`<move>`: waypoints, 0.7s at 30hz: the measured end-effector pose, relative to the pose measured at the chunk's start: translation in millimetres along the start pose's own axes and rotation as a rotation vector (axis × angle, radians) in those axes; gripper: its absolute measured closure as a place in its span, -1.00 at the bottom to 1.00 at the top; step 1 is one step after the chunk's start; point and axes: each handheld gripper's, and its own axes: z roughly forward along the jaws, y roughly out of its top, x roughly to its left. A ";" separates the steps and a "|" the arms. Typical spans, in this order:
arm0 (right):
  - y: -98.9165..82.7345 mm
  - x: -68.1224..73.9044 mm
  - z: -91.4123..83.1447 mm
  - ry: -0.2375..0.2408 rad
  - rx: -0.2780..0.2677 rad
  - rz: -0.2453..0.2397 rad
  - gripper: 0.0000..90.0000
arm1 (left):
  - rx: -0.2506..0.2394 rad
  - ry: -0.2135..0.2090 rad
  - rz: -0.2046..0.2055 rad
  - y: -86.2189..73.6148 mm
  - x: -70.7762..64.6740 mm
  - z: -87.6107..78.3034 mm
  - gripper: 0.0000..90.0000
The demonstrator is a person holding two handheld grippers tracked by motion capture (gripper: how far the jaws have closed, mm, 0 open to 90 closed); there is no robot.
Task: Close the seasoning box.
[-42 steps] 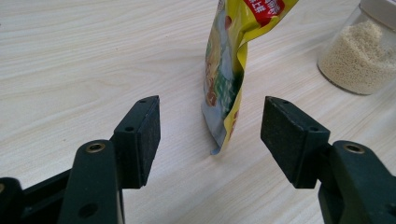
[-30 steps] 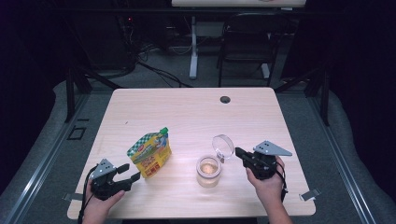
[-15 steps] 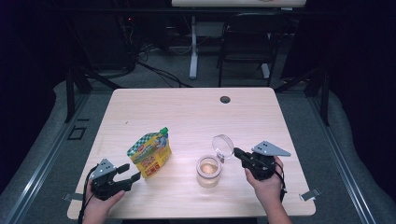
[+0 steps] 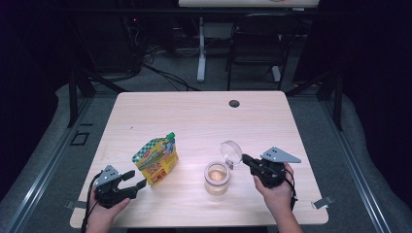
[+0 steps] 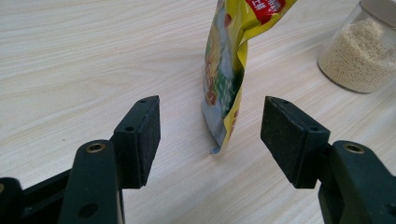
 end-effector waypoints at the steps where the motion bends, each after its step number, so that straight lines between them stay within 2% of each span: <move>1: 0.1 0.3 0.0 0.001 0.001 -0.001 1.00 | -0.002 0.000 -0.001 0.0 0.2 -0.1 -0.15; 16: 0.2 7.3 2.3 0.017 0.005 -0.019 1.00 | -0.006 -0.001 -0.008 -0.7 1.2 0.2 -0.15; 21: -0.3 11.9 4.9 0.035 0.015 -0.033 1.00 | -0.006 0.003 -0.009 -0.8 2.0 0.1 -0.15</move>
